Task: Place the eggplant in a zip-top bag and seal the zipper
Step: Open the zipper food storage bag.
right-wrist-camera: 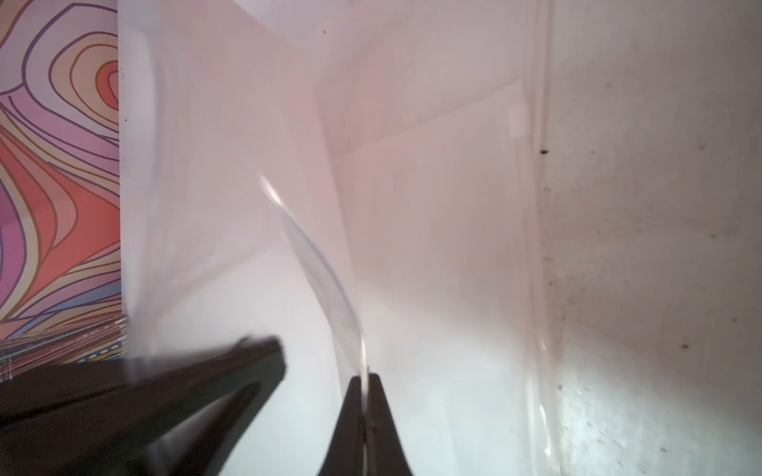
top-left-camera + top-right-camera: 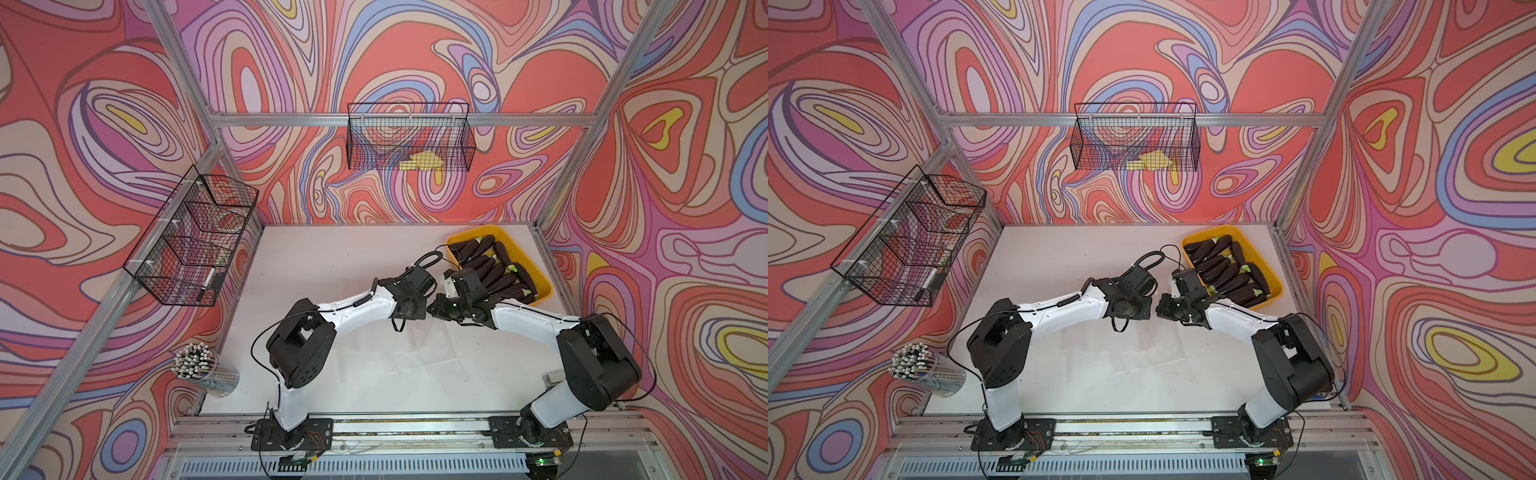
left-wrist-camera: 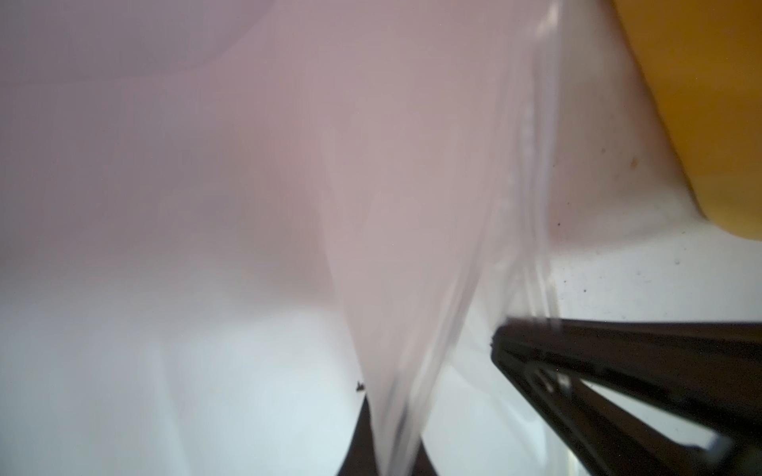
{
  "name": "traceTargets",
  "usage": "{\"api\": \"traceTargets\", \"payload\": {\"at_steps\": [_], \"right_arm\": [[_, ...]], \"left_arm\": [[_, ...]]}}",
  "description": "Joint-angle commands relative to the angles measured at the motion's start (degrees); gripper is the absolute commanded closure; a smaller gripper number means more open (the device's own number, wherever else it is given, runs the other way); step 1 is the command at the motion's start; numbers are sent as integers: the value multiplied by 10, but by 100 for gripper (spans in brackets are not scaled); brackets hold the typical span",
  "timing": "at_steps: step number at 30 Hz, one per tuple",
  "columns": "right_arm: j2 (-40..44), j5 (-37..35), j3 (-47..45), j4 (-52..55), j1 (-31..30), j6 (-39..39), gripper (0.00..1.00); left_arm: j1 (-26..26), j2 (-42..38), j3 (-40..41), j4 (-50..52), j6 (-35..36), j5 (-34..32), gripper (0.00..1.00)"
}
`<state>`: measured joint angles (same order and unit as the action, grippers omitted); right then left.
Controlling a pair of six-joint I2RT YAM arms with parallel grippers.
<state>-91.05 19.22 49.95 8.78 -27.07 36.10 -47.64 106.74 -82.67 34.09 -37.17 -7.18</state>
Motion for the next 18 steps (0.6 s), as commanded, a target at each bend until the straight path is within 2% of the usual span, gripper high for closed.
{"api": "traceTargets", "payload": {"at_steps": [1, 5, 9, 11, 18], "right_arm": [[-19, 1, 23, -8, -3, 1, 100], [-44, 25, 40, -46, -17, 20, 100], [-74, 43, 47, -89, -35, 53, 100], [-85, 43, 36, -117, -36, 68, 100], [-97, 36, 26, -136, -38, 71, 93]], "left_arm": [[1, -37, -43, 152, 47, -80, 100], [2, -27, -109, 247, 75, -120, 100], [1, 11, -202, 359, 96, -211, 100], [2, 33, -238, 400, 109, -231, 100], [-7, 86, -276, 398, 126, -106, 100]]}}
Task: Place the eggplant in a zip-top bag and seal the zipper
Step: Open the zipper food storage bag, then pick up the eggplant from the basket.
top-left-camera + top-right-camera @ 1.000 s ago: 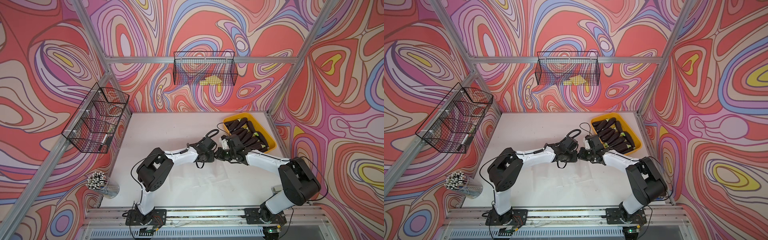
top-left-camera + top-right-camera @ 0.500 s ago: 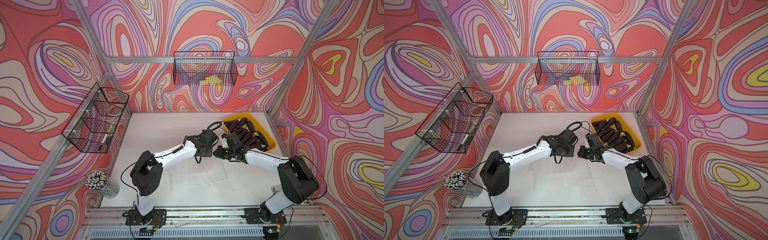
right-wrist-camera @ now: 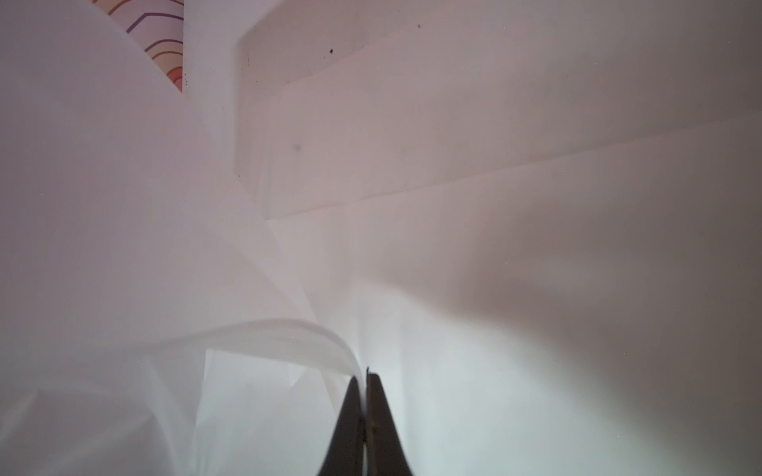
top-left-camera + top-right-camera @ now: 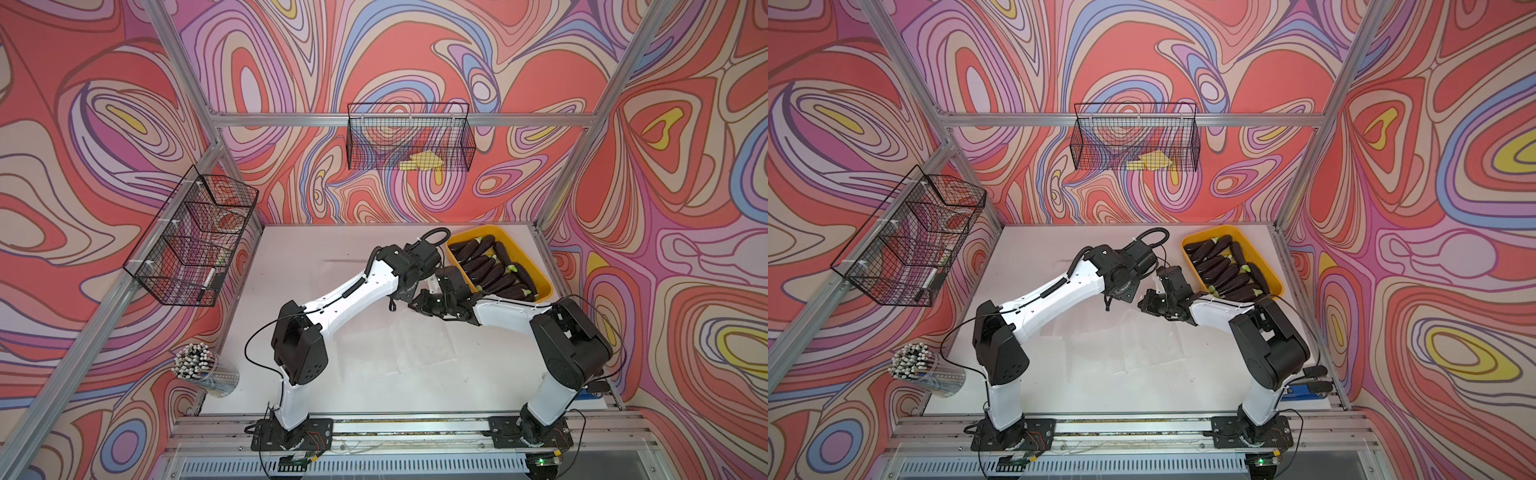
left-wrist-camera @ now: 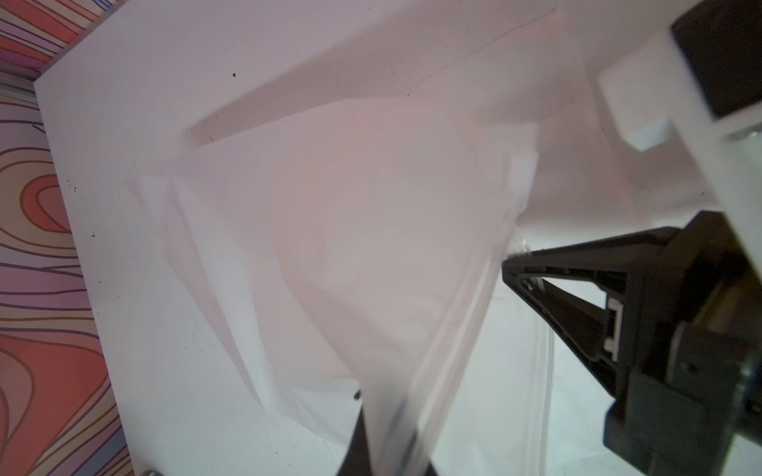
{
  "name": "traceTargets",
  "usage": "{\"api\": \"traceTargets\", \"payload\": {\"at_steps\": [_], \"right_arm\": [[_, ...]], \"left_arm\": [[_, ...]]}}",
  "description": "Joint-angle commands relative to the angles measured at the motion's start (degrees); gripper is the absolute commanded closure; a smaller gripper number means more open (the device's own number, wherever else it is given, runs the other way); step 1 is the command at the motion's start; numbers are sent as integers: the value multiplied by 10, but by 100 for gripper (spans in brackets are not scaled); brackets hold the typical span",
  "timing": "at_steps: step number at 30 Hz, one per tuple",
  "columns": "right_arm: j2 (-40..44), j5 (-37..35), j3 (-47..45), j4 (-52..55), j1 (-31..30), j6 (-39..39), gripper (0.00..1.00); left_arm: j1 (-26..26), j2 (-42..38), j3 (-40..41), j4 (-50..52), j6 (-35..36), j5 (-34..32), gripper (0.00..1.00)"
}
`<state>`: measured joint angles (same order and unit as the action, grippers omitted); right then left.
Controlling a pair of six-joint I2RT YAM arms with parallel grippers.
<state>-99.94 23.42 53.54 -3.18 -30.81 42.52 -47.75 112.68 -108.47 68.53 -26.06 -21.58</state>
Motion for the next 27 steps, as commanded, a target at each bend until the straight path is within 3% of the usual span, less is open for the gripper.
{"api": "traceTargets", "payload": {"at_steps": [1, 11, 15, 19, 22, 27], "right_arm": [[-11, -9, -10, -15, 0, 5, 91], [39, -34, -10, 73, 20, -33, 56], [114, -22, -26, 136, 82, -52, 49], [160, -63, 14, 229, 134, -99, 41], [137, -80, 67, 250, 180, -113, 39], [22, -117, 182, 213, 237, -102, 37]], "left_arm": [[-6, 29, -12, 40, 11, 56, 100], [-5, 65, -32, 9, -17, 82, 100], [-3, 75, -36, -7, -14, 100, 100], [-3, 82, -44, -20, -13, 108, 100], [-2, 86, -47, -31, -13, 111, 100], [3, 91, -47, -60, -15, 127, 100]]}}
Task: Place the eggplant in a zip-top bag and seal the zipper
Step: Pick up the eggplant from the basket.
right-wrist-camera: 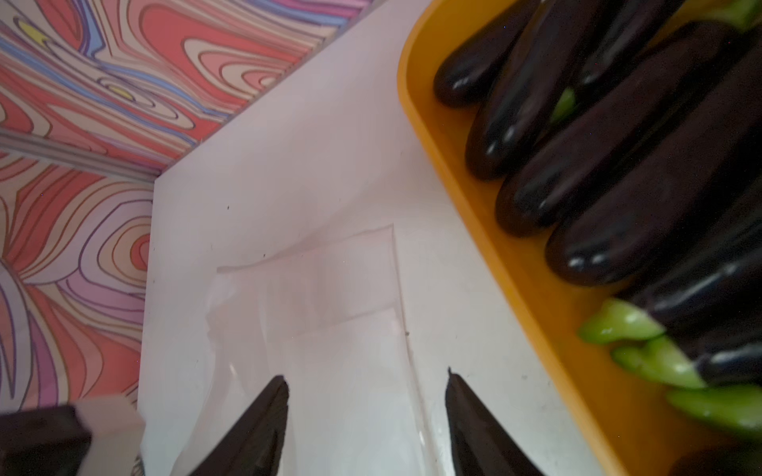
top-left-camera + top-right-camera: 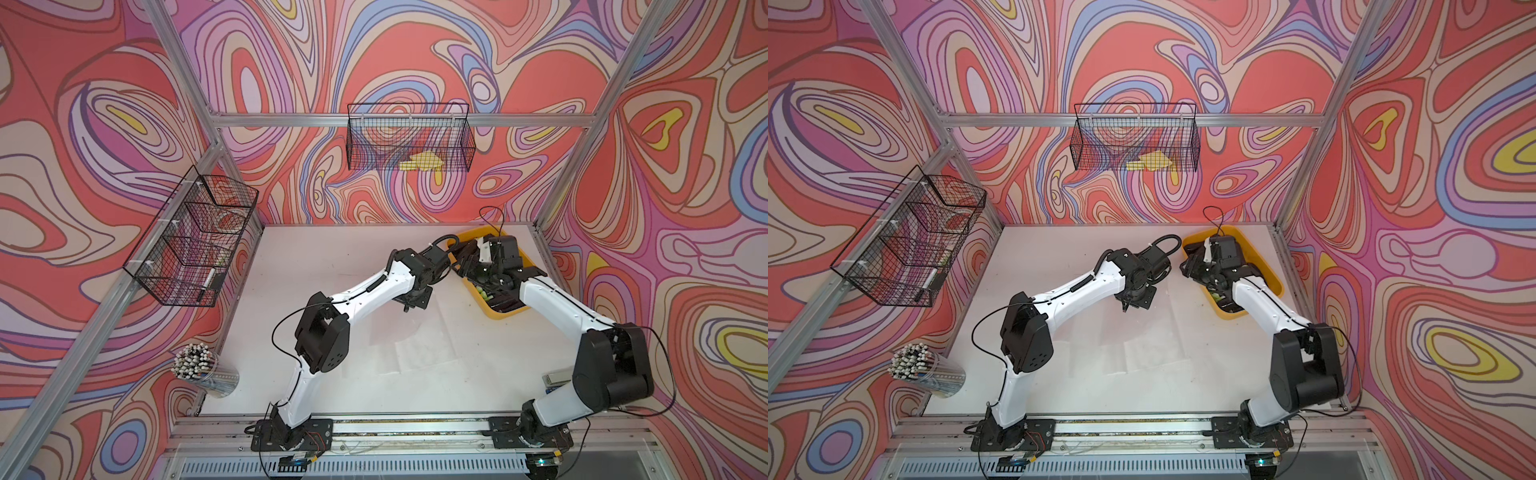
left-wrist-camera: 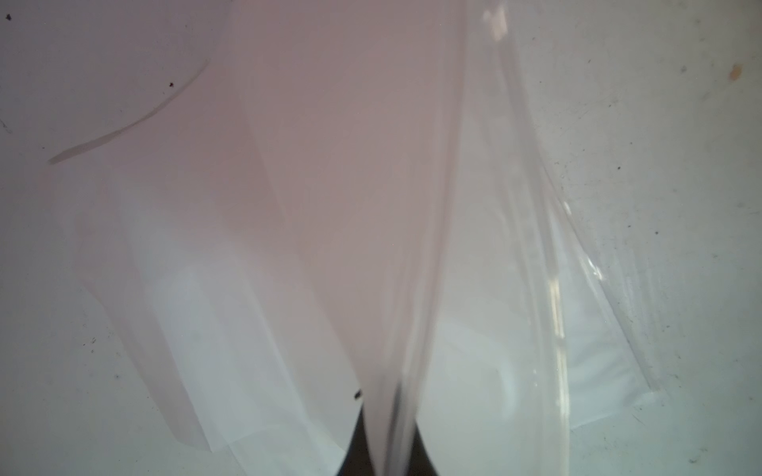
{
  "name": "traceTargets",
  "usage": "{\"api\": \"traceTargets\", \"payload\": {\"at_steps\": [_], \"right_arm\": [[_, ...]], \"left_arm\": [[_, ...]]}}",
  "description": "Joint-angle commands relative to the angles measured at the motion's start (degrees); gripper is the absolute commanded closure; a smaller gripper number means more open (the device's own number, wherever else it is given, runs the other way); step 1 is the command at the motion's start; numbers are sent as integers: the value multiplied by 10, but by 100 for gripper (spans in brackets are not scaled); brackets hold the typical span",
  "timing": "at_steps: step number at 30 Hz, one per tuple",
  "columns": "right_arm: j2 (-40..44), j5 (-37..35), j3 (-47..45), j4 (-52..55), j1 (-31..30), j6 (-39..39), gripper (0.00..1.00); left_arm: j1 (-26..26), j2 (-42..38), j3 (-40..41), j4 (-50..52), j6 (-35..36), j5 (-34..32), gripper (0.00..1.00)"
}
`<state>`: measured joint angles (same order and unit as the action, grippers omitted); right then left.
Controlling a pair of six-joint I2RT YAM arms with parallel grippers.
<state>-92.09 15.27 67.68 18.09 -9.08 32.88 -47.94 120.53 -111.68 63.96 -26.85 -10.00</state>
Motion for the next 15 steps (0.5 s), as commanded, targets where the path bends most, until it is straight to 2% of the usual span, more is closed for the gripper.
{"api": "traceTargets", "payload": {"at_steps": [1, 9, 15], "right_arm": [[-73, -41, 56, -9, 26, 5, 36], [-267, -65, 218, -30, 50, 50, 33], [-355, -69, 311, -4, 64, 57, 35]], "left_arm": [[6, 16, -17, -18, -7, 15, 100], [17, 32, -35, -37, -4, 29, 100], [26, 38, -35, -49, 3, 49, 100]]}}
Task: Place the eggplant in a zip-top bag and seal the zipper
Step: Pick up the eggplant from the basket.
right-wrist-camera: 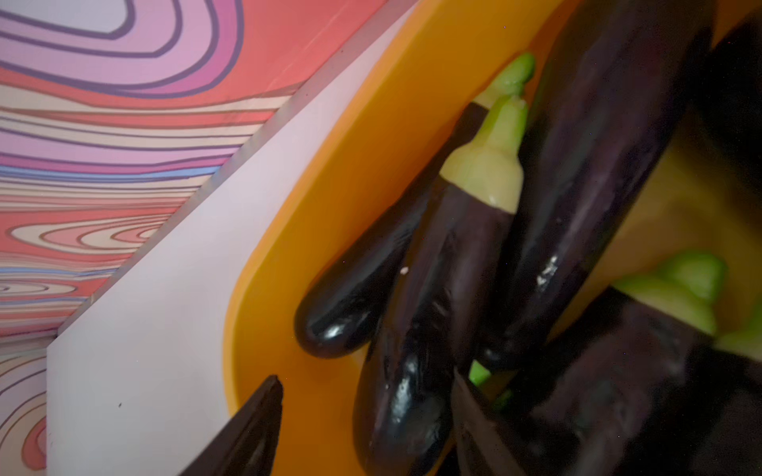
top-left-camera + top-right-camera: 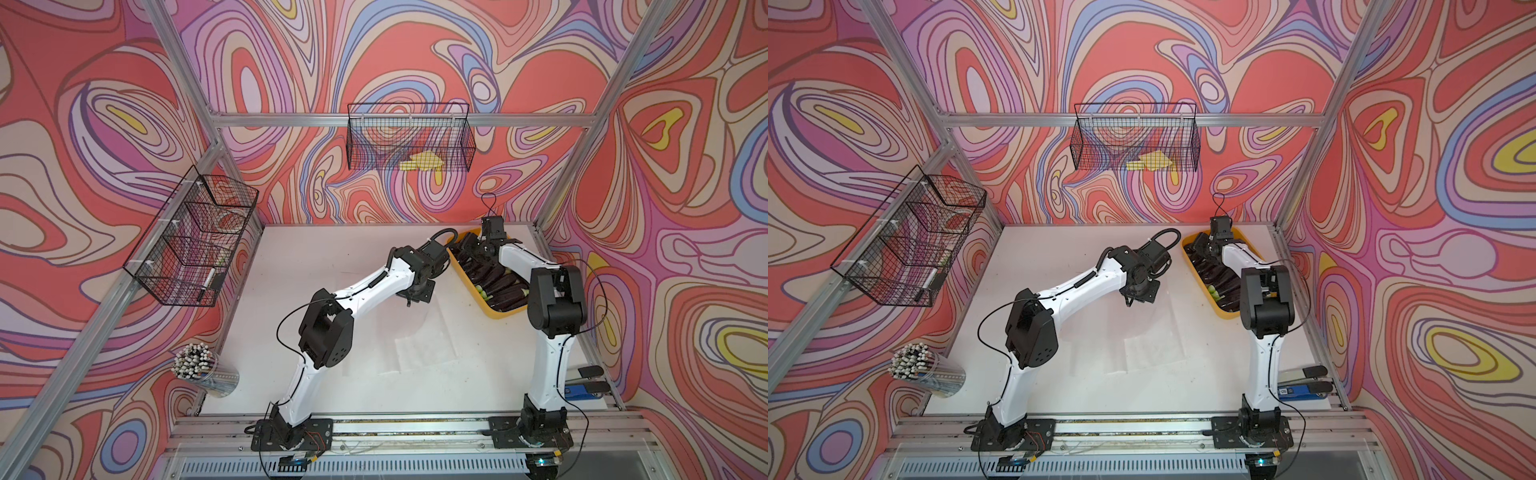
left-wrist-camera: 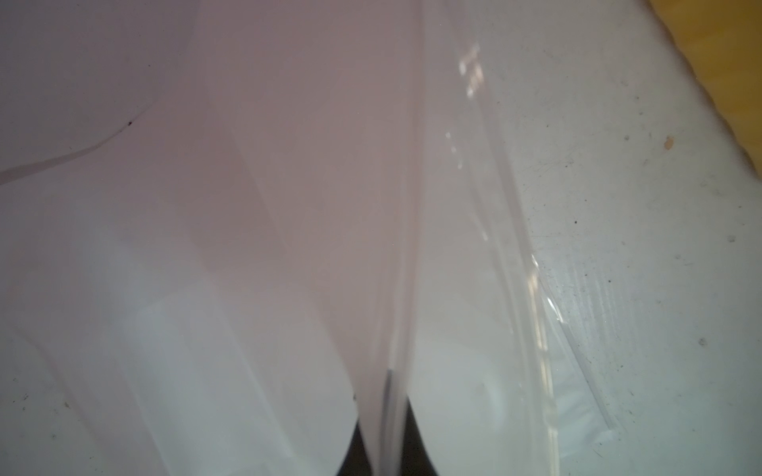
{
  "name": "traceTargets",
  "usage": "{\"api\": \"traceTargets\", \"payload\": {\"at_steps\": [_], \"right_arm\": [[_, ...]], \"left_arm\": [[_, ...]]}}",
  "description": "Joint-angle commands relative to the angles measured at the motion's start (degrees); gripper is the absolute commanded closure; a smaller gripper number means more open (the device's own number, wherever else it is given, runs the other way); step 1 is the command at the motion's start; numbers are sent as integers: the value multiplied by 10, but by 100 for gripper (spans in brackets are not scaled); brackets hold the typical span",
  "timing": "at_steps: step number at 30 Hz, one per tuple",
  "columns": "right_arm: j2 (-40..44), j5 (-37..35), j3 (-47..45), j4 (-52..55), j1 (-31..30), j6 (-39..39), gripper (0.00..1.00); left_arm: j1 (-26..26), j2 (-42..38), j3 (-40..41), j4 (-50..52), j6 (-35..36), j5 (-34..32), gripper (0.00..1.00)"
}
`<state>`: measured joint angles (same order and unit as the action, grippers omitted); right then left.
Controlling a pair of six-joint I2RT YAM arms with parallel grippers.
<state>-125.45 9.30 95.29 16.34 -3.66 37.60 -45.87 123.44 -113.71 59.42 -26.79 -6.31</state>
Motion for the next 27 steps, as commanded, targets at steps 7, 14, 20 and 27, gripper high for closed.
{"api": "traceTargets", "payload": {"at_steps": [7, 14, 20, 27], "right_arm": [[-58, -18, 72, 36, 13, 2, 37], [-98, -5, 98, 43, 16, 10, 46], [-92, -14, 78, 33, 16, 6, 55], [-16, -13, 10, -23, 16, 1, 72]], "left_arm": [[12, 5, -16, -14, 7, 17, 100], [13, 4, -17, -19, 8, 24, 100], [16, 0, -16, -19, 9, 20, 100], [19, -7, 1, -41, 4, 43, 100]]}}
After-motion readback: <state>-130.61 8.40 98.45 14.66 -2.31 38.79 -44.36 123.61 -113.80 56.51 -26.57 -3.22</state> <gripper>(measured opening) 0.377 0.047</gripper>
